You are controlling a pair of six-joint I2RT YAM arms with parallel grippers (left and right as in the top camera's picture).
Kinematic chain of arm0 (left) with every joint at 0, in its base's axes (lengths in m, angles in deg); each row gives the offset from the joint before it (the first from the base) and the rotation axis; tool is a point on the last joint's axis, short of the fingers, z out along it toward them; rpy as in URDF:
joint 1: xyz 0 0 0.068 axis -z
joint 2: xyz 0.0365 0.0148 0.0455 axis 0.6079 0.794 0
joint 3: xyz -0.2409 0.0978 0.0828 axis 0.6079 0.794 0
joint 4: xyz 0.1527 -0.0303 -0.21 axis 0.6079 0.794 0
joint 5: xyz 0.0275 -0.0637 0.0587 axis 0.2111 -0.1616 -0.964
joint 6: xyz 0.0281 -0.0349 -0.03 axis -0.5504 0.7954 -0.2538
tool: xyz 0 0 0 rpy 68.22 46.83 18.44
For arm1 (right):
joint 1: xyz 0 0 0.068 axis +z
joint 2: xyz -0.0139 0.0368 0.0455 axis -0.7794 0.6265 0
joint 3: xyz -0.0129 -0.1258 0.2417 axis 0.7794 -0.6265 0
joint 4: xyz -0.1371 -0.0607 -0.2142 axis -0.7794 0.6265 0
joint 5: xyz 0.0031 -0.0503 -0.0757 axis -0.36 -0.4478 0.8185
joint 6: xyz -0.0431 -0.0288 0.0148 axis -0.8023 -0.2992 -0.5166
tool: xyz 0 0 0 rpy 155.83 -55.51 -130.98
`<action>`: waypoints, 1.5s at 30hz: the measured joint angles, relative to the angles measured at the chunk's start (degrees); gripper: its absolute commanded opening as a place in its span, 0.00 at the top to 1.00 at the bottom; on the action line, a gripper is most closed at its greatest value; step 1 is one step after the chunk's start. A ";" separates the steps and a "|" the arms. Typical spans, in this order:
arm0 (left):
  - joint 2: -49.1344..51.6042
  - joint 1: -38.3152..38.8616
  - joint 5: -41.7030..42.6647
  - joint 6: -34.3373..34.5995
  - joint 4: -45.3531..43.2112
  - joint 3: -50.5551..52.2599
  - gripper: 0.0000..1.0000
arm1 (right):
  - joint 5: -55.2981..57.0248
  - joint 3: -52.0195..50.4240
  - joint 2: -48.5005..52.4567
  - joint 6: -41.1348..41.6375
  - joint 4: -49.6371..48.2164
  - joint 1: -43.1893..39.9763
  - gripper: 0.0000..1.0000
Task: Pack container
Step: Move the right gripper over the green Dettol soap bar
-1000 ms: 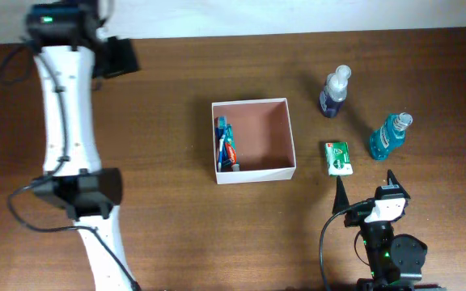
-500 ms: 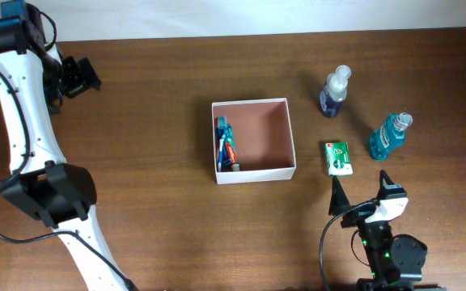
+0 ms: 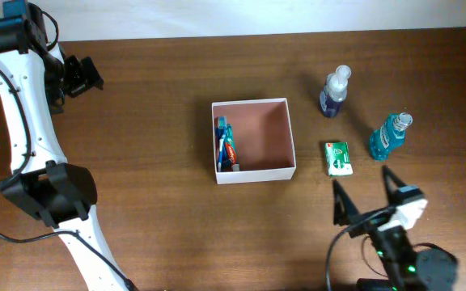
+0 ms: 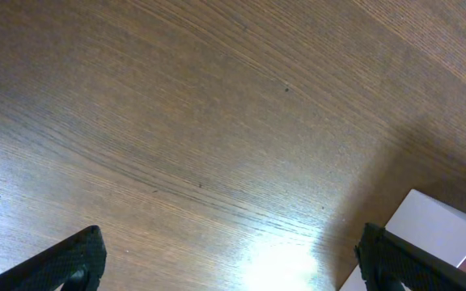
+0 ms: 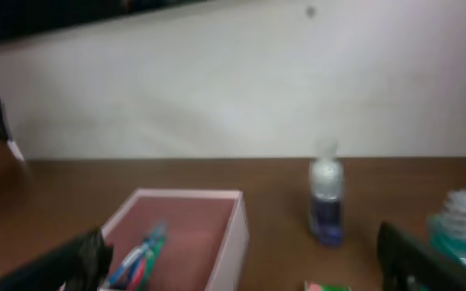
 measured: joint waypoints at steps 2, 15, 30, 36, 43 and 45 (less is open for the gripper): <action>0.00 0.00 0.04 0.00 0.00 0.00 0.01 | 2.45 7.23 4.07 -1.36 6.14 0.00 0.02; 0.00 0.00 0.22 -0.15 -0.07 0.09 0.01 | 13.46 48.26 56.65 -10.69 49.92 0.00 0.02; 0.00 0.00 0.20 -0.17 -0.09 0.09 0.01 | 15.78 54.77 87.32 -12.13 49.44 0.00 0.02; 0.00 0.00 0.20 -0.17 -0.09 0.09 0.01 | 15.54 54.80 92.08 -12.13 45.11 0.11 0.01; 0.00 0.00 0.20 -0.17 -0.09 0.09 0.01 | 15.65 54.80 94.90 -12.13 41.62 2.16 0.02; 0.00 0.00 0.20 -0.17 -0.09 0.09 0.01 | 15.87 54.80 96.00 -12.15 41.40 3.13 0.02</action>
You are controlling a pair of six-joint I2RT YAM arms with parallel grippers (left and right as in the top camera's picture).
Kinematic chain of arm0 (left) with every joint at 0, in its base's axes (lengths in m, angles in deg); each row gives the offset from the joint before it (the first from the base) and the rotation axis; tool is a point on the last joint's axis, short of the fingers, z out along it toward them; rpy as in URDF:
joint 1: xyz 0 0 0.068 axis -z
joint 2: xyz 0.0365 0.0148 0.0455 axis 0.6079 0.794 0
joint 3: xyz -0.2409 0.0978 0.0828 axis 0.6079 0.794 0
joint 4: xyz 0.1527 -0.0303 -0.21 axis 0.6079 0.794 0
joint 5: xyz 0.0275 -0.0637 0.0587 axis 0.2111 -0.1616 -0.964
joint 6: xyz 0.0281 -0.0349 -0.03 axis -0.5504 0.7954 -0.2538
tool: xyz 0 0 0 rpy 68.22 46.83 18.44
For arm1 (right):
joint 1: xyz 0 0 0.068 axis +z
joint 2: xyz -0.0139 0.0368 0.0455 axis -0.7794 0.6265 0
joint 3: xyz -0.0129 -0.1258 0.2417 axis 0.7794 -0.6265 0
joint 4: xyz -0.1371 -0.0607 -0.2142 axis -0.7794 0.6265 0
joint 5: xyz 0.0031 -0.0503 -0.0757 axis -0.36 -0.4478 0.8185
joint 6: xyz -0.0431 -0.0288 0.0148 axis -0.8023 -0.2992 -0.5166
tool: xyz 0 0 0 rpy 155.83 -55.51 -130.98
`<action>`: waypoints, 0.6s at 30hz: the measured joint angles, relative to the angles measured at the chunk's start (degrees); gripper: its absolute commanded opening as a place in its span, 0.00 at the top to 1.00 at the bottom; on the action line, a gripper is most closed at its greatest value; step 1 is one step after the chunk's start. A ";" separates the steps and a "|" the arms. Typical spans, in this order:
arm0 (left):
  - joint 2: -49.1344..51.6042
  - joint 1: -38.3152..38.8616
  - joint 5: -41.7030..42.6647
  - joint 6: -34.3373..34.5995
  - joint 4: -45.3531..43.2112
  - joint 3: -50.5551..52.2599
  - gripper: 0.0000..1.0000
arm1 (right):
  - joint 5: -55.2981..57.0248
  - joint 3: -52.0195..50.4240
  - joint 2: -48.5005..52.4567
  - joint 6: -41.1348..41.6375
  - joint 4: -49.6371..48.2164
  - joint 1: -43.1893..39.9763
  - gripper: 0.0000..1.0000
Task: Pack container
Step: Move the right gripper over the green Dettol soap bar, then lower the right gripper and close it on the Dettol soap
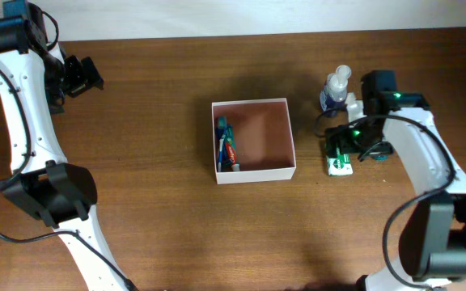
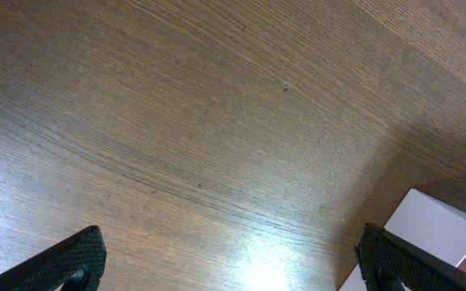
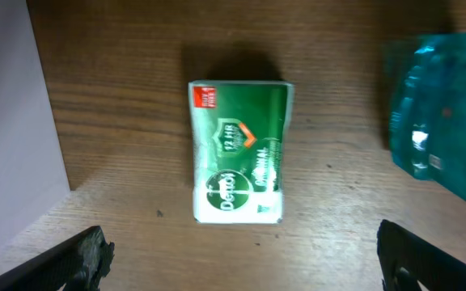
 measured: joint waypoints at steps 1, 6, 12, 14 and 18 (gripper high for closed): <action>0.00 0.00 0.00 0.00 0.00 0.00 0.01 | 0.11 0.00 0.59 0.04 -0.13 0.37 0.01; 0.00 0.00 0.00 0.00 0.00 0.00 0.01 | 0.57 0.00 4.09 0.02 -1.31 1.18 0.02; 0.00 0.00 0.00 0.00 0.00 0.00 0.01 | 1.31 0.00 6.10 0.02 -2.34 1.18 0.02; 0.00 0.00 0.00 0.00 0.00 0.00 0.01 | 1.66 0.00 6.95 0.02 -2.49 1.18 0.02; 0.00 0.00 0.00 0.00 0.00 0.00 0.01 | 2.16 0.00 8.35 0.02 -2.86 1.18 0.01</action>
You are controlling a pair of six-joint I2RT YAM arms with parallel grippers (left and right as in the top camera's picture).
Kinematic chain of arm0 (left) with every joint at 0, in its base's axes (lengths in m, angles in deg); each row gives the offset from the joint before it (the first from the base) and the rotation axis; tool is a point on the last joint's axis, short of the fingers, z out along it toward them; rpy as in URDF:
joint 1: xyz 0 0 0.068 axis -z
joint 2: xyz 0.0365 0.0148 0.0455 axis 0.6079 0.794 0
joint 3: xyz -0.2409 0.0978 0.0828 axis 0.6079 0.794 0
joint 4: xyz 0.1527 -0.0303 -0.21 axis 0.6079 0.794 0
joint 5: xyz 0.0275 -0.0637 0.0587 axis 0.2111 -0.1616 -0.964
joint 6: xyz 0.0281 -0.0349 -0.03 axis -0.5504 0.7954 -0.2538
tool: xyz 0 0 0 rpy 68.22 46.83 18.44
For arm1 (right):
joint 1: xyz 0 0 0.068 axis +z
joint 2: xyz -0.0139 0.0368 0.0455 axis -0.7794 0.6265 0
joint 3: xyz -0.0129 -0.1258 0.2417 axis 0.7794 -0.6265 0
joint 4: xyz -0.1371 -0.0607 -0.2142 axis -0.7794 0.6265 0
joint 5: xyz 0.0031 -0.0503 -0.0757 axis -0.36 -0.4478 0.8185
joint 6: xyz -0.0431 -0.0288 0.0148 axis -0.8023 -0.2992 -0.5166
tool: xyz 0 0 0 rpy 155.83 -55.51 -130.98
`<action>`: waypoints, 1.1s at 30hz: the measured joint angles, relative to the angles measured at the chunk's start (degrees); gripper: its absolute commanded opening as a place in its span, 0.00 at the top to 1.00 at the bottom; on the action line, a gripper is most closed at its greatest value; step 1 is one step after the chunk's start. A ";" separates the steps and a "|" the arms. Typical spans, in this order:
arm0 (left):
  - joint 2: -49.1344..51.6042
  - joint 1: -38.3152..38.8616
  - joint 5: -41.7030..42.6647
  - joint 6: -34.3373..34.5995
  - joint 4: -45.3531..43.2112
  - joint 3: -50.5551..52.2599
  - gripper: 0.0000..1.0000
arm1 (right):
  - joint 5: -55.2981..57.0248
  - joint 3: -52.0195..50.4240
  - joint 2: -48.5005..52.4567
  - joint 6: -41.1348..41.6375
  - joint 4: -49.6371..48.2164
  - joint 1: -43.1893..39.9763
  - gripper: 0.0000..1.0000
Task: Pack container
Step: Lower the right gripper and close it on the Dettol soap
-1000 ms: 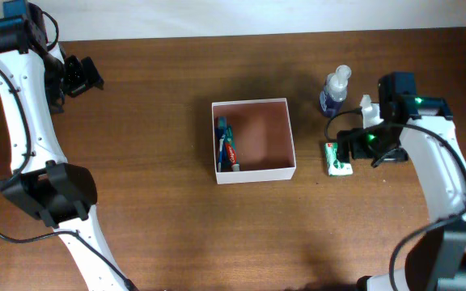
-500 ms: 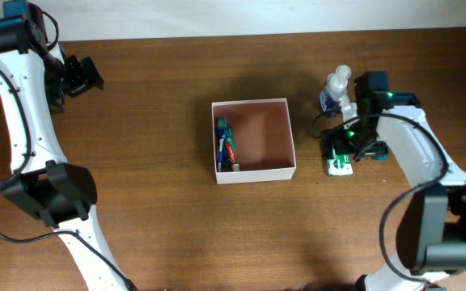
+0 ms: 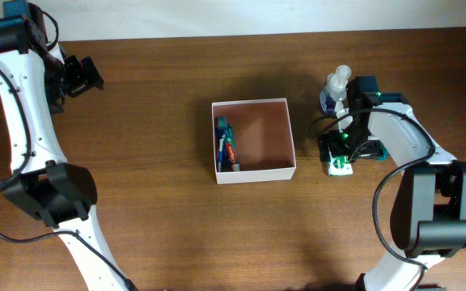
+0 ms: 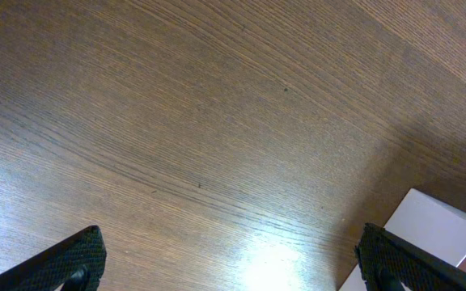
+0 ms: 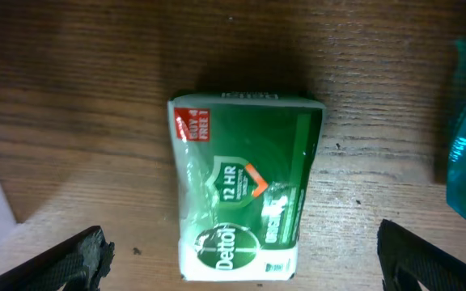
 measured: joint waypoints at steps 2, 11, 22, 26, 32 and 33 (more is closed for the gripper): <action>0.00 0.00 0.00 0.00 0.00 0.00 0.01 | 0.17 -0.07 0.24 0.00 -0.50 0.00 0.01; 0.00 0.00 0.00 0.00 0.02 0.00 0.01 | 0.35 -3.63 0.28 0.00 -4.57 0.00 0.00; 0.00 0.00 0.00 0.00 0.00 0.00 0.01 | 0.35 -5.33 0.52 0.00 -6.25 0.00 0.10; 0.00 0.00 0.00 0.00 0.00 0.00 0.01 | 0.35 -5.53 0.52 -0.04 -7.15 0.00 0.10; 0.00 0.00 0.00 0.00 -0.02 0.00 0.01 | 0.35 -6.91 0.52 -0.07 -9.05 0.00 0.10; 0.00 0.00 0.00 0.00 0.00 0.00 0.01 | 0.35 -7.10 0.52 -0.02 -9.11 0.00 0.10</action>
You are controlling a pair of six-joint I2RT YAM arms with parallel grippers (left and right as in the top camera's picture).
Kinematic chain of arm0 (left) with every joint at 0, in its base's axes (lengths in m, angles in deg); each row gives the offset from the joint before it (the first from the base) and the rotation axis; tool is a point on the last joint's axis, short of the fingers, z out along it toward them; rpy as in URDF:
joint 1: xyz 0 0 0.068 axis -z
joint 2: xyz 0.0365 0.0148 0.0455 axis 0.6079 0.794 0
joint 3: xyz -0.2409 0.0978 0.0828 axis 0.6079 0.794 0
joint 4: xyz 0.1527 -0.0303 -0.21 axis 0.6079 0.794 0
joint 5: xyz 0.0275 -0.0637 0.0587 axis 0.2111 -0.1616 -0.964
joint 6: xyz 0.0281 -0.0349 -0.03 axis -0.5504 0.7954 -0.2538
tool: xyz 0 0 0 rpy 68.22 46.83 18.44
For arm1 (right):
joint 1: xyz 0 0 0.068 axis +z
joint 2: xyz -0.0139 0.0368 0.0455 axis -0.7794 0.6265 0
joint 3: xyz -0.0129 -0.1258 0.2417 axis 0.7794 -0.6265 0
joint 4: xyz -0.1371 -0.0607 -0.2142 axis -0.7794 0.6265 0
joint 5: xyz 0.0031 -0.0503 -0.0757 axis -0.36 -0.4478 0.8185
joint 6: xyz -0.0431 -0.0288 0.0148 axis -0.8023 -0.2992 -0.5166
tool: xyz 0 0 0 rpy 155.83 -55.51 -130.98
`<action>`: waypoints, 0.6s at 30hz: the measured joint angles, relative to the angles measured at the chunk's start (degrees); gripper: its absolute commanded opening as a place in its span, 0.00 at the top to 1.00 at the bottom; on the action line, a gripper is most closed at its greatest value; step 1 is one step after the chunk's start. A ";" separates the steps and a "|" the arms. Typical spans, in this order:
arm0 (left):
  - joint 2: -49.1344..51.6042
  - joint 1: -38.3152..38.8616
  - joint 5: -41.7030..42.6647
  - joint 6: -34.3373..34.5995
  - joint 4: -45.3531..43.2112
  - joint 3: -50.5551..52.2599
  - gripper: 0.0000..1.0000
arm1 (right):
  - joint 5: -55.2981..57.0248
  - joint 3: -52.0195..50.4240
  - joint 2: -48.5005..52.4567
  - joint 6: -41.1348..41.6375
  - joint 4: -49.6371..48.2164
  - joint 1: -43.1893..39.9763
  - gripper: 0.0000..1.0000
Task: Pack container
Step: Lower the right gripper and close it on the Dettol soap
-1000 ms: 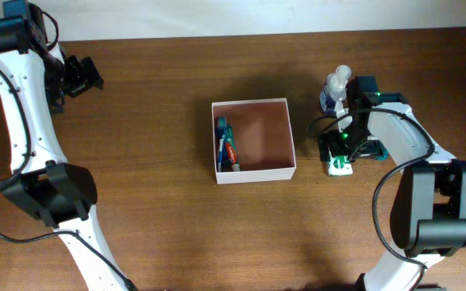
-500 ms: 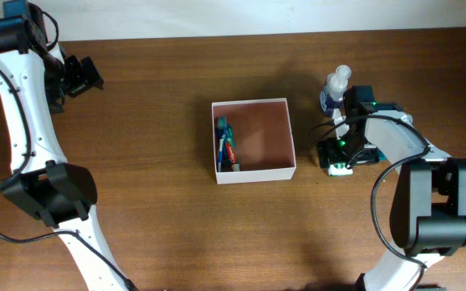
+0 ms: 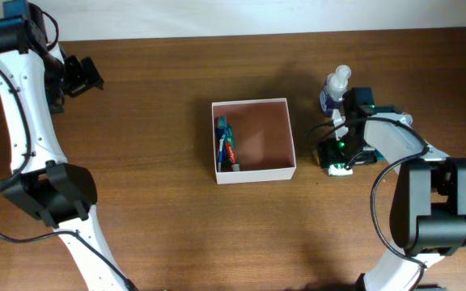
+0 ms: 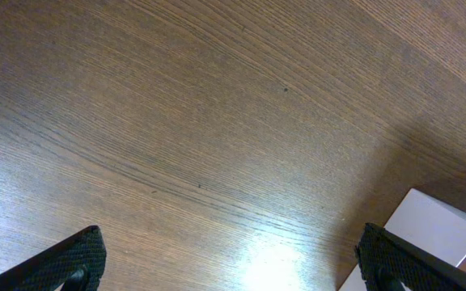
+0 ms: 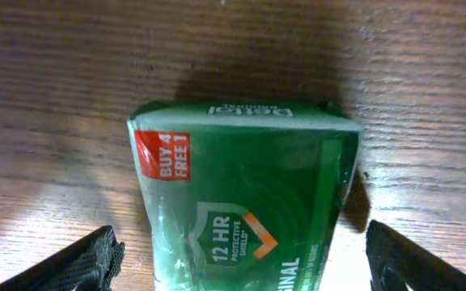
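A white open box with a pink floor stands mid-table; a toothpaste pack lies along its left wall. Right of the box lies a green soap pack, mostly covered in the overhead view by my right gripper. In the right wrist view that gripper is open, its fingertips on either side of the pack, close above it. My left gripper hangs open at the far left over bare wood, with a corner of the box at the edge of its wrist view.
A dark blue spray bottle stands just behind my right gripper. My right arm covers the spot right of the soap pack. The table's back edge runs along the top of the overhead view.
My right gripper has come lower over the soap pack, which now fills more of its wrist view, with the open fingers flanking it. The left arm has not moved.
My right gripper was first open near the table's front edge, facing the box and bottles. Then it hung open above the green soap pack. It stood lower at each later moment and is now close over the pack. The left gripper stayed open at the far left.
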 measured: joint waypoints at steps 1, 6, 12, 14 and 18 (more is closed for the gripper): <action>0.00 0.00 0.00 0.00 0.00 0.00 0.01 | 0.00 -0.11 0.00 -0.04 -0.02 0.00 0.10; 0.00 0.00 0.00 0.00 0.00 0.00 0.01 | 0.00 -0.26 0.00 -0.02 -0.63 0.00 0.12; 0.00 0.00 0.00 0.00 0.00 0.00 0.01 | 0.00 -0.66 0.00 -0.04 -1.92 0.00 0.14; 0.00 0.00 0.00 0.00 0.00 0.00 0.01 | 0.00 -0.76 0.00 -0.02 -2.12 0.00 0.18; 0.00 0.00 0.00 0.00 0.00 0.00 0.01 | 0.00 -0.98 0.00 -0.17 -2.58 0.00 0.19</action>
